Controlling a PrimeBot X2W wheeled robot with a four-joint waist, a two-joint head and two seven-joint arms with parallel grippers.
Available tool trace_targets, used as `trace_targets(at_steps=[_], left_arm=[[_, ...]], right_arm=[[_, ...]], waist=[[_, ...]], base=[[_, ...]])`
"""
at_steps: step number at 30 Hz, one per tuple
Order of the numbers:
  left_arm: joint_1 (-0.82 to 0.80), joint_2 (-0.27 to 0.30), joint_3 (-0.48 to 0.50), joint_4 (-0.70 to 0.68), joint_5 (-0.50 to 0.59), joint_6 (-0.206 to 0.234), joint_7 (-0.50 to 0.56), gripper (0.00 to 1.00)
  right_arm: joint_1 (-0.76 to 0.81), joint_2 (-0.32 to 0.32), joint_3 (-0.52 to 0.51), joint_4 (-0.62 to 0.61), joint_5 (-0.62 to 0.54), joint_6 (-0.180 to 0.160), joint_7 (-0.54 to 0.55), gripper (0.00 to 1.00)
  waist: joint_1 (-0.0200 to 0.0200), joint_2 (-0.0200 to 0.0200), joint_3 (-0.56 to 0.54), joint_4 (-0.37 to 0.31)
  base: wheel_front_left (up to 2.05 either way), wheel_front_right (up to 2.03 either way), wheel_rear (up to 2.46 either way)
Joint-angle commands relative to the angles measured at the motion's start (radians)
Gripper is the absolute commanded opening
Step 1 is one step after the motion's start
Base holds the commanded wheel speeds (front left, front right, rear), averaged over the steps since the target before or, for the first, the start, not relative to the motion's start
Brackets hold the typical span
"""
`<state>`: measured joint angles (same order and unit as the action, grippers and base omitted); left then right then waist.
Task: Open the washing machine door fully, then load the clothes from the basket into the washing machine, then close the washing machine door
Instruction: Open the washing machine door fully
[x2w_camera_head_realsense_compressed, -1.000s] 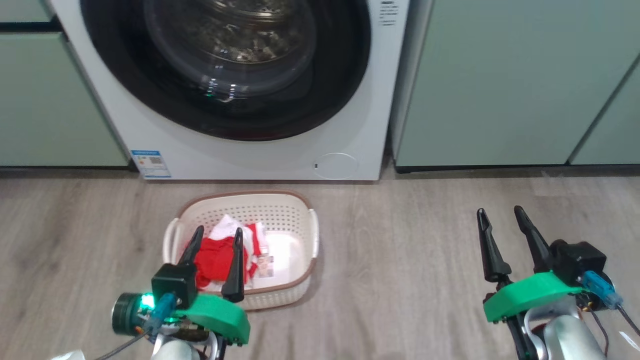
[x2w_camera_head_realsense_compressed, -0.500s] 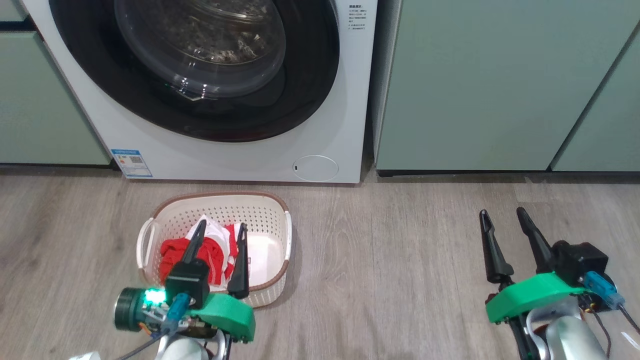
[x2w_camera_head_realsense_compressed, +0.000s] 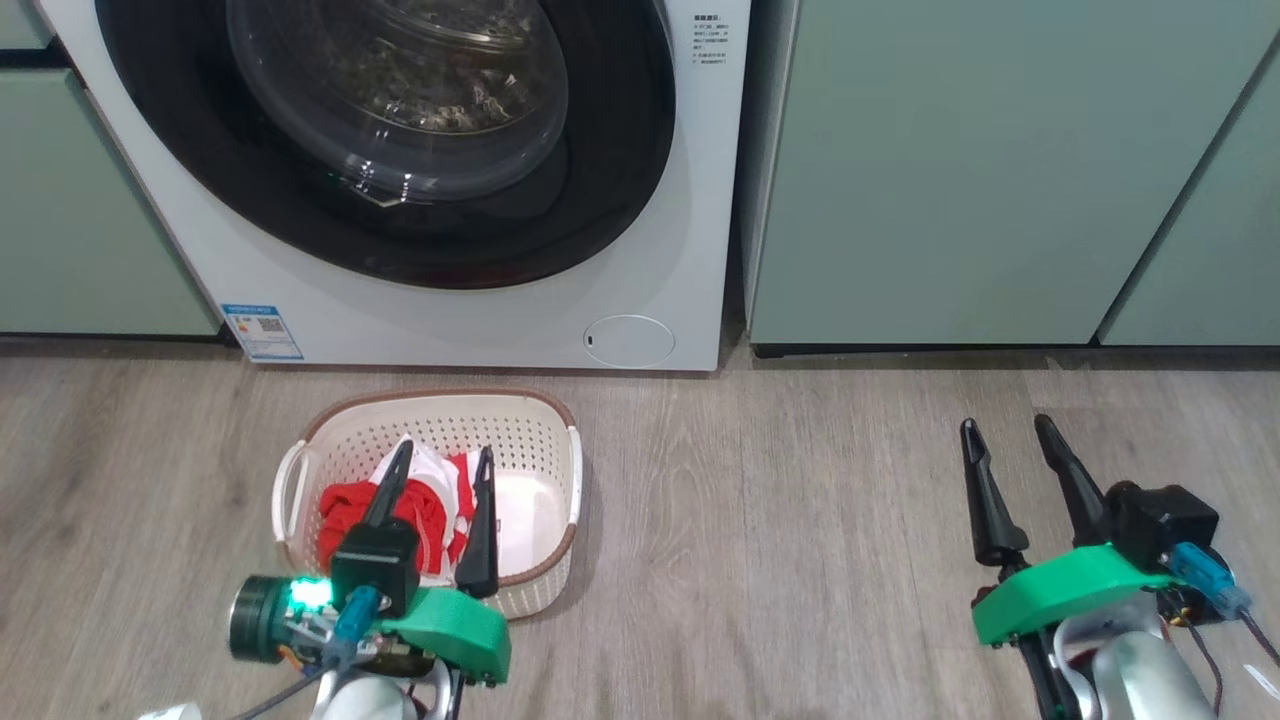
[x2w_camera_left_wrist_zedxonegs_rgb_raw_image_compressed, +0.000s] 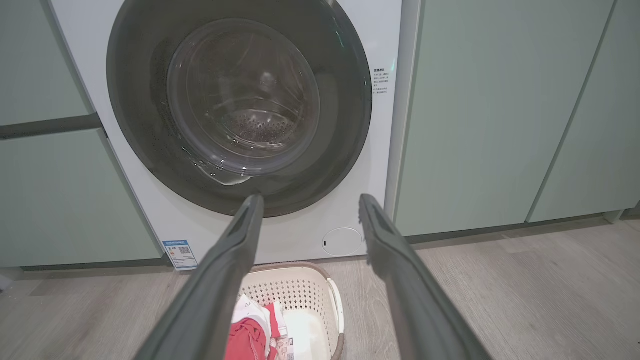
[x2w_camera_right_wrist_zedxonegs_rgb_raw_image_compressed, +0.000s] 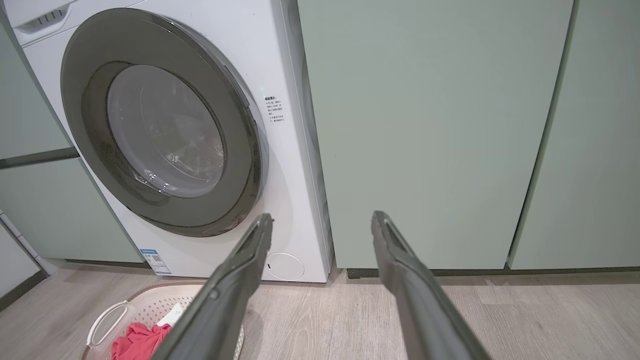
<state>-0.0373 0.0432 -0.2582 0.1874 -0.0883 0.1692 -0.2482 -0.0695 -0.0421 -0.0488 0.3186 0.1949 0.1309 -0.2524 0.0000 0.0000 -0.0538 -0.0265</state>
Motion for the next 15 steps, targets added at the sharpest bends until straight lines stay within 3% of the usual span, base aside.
trace_targets(at_steps=[1, 15], left_arm=[[-0.039, 0.007, 0.035, -0.028, 0.0, 0.0, -0.014, 1.0], [-0.036, 0.007, 0.033, -0.029, -0.001, 0.003, -0.014, 1.0]], right_arm=[[-0.047, -0.008, 0.027, -0.028, 0.003, 0.0, -0.009, 1.0], [-0.044, -0.008, 0.028, -0.033, 0.004, 0.0, -0.009, 1.0]], waist=[[0.0, 0.0, -0.001, 0.001], [0.0, 0.0, 0.002, 0.002]], base=[[0.0, 0.0, 0.0], [0.0, 0.0, 0.0]])
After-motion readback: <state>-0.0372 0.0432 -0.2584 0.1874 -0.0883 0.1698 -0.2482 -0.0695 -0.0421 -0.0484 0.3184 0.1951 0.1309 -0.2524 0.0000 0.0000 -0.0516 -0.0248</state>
